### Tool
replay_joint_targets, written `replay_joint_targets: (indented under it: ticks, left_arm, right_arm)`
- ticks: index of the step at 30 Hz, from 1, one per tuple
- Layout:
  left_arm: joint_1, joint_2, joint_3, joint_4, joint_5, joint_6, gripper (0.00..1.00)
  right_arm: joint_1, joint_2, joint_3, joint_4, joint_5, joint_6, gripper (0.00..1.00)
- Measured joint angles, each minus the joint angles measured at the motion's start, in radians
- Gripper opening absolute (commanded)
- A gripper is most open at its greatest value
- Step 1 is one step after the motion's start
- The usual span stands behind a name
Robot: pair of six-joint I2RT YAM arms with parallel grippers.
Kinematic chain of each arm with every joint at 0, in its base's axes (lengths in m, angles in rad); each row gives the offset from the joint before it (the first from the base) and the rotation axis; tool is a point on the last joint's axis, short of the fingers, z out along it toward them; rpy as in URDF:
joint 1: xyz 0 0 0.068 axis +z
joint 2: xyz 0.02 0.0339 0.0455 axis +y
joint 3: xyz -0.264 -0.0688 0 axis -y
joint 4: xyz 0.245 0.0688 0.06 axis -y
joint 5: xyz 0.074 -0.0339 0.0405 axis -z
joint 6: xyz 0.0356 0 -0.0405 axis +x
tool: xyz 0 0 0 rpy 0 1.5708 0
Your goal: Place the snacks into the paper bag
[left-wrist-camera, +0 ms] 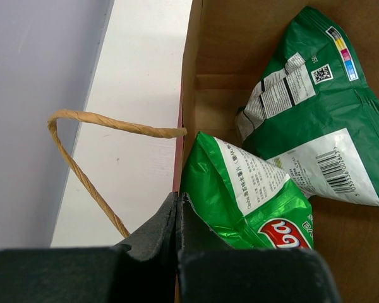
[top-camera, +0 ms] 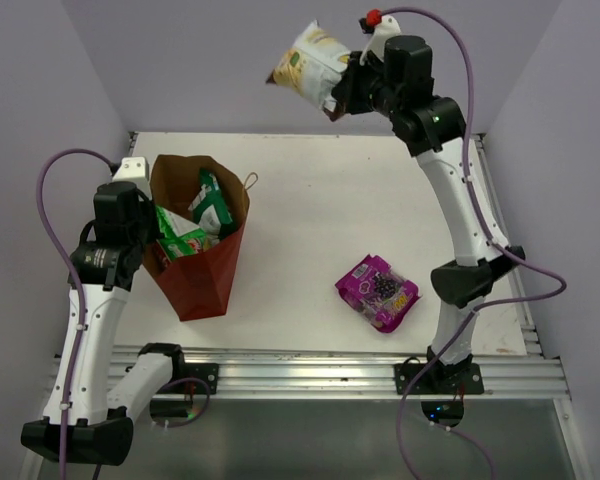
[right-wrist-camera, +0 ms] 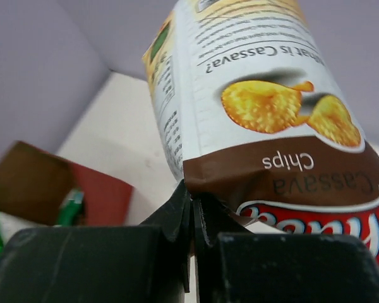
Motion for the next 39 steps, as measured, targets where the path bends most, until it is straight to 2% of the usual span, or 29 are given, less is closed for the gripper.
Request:
replay_joint_targets:
  ticks: [4,9,14,19,27,32,39]
  left_arm:
    - [0.000,0.001,0.000,0.001,0.010,0.000,0.00]
    - [0.000,0.002,0.000,0.001,0.018,0.000,0.00]
    - [0.000,0.002,0.000,0.002,0.021,0.000,0.00]
    - [0.002,-0.004,-0.003,0.001,0.020,0.000,0.00]
    - [0.006,-0.008,-0.011,0.000,0.013,0.000,0.00]
    - [0.006,-0.010,-0.012,0.000,0.005,0.000,0.00]
    - [0.008,-0.018,-0.021,-0.004,-0.035,0.004,0.00]
  right_arm:
    - [0.138,-0.064,0.091,0.093,-0.045,0.027,0.00]
    - [0.280,-0.064,0.095,0.143,-0.132,0.053,0.00]
    - [0.413,0.008,0.045,0.113,-0.158,0.048,0.00]
    - [0.525,0.056,-0.032,0.002,-0.120,-0.017,0.00]
    - [0.609,0.054,-0.048,-0.061,0.018,-0.182,0.00]
    - [0.650,0.062,-0.042,-0.067,0.027,-0.229,0.01]
    - [0.713,0.151,0.019,-0.069,0.018,-0.242,0.05]
